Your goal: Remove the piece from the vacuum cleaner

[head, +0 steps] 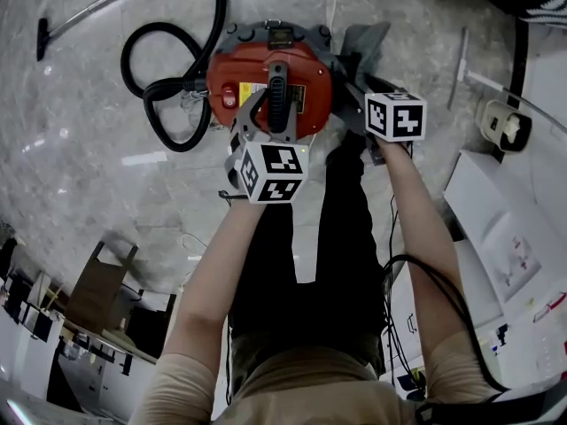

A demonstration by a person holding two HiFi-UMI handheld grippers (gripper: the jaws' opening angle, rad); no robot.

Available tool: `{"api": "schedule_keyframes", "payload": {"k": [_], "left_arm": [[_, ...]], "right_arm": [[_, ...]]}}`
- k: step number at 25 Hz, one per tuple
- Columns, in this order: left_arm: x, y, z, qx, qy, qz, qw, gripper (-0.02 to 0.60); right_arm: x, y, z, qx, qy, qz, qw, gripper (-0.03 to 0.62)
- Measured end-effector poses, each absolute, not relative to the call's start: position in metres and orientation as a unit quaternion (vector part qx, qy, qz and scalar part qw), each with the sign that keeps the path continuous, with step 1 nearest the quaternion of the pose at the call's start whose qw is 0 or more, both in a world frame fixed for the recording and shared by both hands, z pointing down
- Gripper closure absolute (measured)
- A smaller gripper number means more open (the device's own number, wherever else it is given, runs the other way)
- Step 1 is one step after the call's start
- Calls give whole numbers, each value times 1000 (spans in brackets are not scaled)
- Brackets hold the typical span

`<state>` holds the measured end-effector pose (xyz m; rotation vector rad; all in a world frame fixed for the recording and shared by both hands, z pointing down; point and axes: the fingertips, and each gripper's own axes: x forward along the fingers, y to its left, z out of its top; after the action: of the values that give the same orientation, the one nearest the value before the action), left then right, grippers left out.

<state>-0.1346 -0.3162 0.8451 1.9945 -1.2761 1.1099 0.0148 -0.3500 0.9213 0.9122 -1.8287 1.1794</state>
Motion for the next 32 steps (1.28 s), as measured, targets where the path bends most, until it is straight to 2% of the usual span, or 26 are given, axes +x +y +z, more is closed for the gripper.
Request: {"api": "schedule_keyframes", "payload": {"k": [3,5,7,15,32], "left_arm": [[-134,-317,845,737,-473,409,258,410],[-134,-317,845,737,-470,409,260,410],[-134,-317,845,738,-467,409,263,410],[-134,-317,846,740,-468,405,264,408],[-134,-318,847,743,-459,408,268,407]], "right_arm": [[15,-348,922,345,-718,460,392,384],[16,-344,922,332,-722,451,406,481],[20,-341,924,326,-725,439,418,522],[33,-341,928,324,-729,421,432,546],[47,-337,940,310,-747,369,459,554]]}}
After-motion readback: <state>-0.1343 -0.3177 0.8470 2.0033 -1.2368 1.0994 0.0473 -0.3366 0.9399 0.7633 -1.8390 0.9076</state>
